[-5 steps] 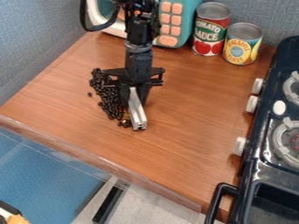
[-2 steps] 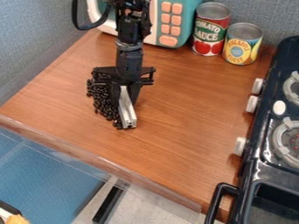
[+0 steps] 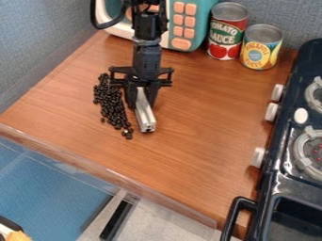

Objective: Sweep into pile

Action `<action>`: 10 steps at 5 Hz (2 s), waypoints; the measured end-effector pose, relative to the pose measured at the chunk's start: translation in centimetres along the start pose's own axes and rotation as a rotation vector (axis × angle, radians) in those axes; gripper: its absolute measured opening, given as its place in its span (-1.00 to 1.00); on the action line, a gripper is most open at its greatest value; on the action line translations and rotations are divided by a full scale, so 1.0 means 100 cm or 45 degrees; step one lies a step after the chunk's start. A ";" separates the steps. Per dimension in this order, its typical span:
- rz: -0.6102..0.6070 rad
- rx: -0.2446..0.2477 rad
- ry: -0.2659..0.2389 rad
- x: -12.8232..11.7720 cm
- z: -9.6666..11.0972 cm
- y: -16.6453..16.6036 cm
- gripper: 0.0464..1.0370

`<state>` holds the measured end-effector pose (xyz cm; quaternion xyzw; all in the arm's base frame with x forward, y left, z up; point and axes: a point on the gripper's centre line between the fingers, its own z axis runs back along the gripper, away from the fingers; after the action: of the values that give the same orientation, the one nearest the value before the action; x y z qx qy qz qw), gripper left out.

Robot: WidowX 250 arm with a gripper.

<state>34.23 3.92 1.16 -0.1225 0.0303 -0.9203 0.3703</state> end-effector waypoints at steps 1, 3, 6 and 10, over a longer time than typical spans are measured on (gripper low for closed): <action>-0.032 0.058 -0.036 0.009 0.011 0.022 -0.31; -0.016 0.087 -0.087 0.029 0.027 0.046 -0.31; -0.052 -0.009 0.067 0.037 0.003 0.070 -0.19; -0.067 -0.101 0.082 0.043 0.037 0.060 0.92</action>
<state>36.21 -3.27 4.71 -0.1084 0.0756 -0.9312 0.3397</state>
